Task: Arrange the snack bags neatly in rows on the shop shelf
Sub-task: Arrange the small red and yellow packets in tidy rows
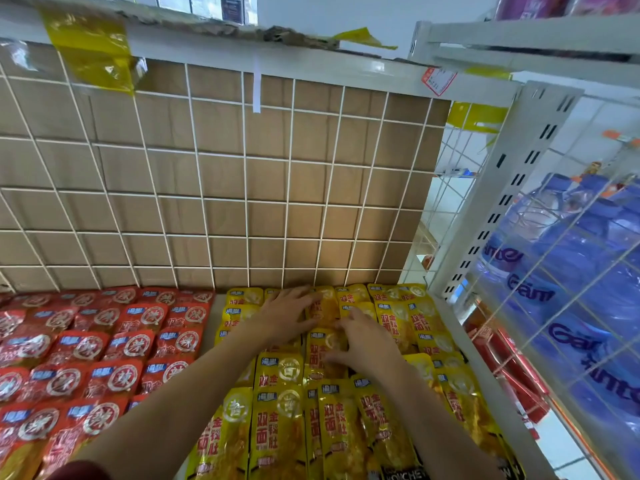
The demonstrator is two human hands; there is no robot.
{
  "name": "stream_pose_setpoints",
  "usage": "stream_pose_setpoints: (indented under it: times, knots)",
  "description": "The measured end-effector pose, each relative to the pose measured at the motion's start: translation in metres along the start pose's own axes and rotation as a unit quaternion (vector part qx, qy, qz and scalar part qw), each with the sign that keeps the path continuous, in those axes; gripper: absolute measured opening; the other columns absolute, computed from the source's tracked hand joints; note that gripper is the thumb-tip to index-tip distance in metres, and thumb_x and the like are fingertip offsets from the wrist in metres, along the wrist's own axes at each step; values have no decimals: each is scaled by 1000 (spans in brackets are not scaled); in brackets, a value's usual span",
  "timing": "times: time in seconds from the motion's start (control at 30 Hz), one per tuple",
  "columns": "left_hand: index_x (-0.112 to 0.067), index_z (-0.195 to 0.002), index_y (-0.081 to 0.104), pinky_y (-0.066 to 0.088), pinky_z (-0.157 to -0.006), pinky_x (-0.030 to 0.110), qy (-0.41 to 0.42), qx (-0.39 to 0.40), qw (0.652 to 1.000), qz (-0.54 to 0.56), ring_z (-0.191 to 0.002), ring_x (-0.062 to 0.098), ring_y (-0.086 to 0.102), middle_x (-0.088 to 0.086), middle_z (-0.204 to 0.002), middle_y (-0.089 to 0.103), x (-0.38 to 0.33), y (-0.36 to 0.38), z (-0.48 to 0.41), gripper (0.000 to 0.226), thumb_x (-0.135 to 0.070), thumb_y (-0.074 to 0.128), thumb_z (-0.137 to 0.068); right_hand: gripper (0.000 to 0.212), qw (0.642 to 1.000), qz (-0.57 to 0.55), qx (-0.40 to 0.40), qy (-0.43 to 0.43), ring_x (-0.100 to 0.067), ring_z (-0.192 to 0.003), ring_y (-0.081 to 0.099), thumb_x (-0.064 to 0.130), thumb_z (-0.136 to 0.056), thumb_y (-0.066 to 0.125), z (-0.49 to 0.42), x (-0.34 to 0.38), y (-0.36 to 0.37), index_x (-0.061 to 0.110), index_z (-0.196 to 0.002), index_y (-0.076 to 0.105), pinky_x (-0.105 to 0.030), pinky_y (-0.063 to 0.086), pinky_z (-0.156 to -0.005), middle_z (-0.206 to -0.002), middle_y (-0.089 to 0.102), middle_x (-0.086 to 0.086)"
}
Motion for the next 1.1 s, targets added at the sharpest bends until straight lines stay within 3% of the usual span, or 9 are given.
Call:
stream_pose_setpoints:
  times: [0.13, 0.33, 0.5, 0.87, 1.1]
  knots:
    - [-31, -144, 26, 8, -115, 40, 10, -2, 1000, 7, -143, 16, 12, -7, -155, 16, -1, -1, -2, 54, -47, 41, -94, 61, 999, -36, 16, 11, -18, -115, 46, 49, -73, 70, -9, -2, -1, 17, -122, 50, -31, 41, -92, -123, 45, 0]
    - [-23, -135, 36, 15, -112, 36, 10, -49, 999, 12, -137, 17, 26, -1, -145, 37, -5, 1, -7, 47, -41, 46, -93, 27, 994, -110, -3, 24, -16, -108, 51, 32, -84, 64, -19, -7, -1, 19, -108, 57, -28, 41, -87, -117, 52, 0]
    - [-30, -145, 25, 7, -115, 35, 15, -17, 1000, 13, -141, 13, 15, -7, -152, 25, -2, 0, -8, 53, -42, 41, -96, 8, 988, -151, -7, 35, -9, -89, 53, 26, -86, 63, -24, -9, -1, 23, -92, 58, -24, 44, -78, -98, 60, 5]
    - [-40, -143, 27, 5, -115, 40, 36, 11, 999, -3, -142, 16, 12, -10, -153, 22, 2, 0, -12, 46, -39, 37, -97, 9, 983, -175, -44, 40, -6, -80, 50, 18, -85, 63, -35, -18, -8, 23, -82, 56, -18, 36, -69, -84, 54, 9]
    - [-35, -139, 36, 8, -116, 38, 57, -7, 998, -16, -140, 14, 18, -9, -150, 29, 6, 2, -17, 41, -41, 30, -99, 6, 983, -175, -57, 21, 4, -66, 47, 19, -84, 65, -35, -23, -2, 16, -88, 63, -5, 29, -53, -71, 47, 19]
Point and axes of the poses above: each hand's wrist, its own z-axis away from the middle knuckle, its own y-axis out of the palm, x = y × z, the point moved 1 cm from there along -z, towards the middle knuckle
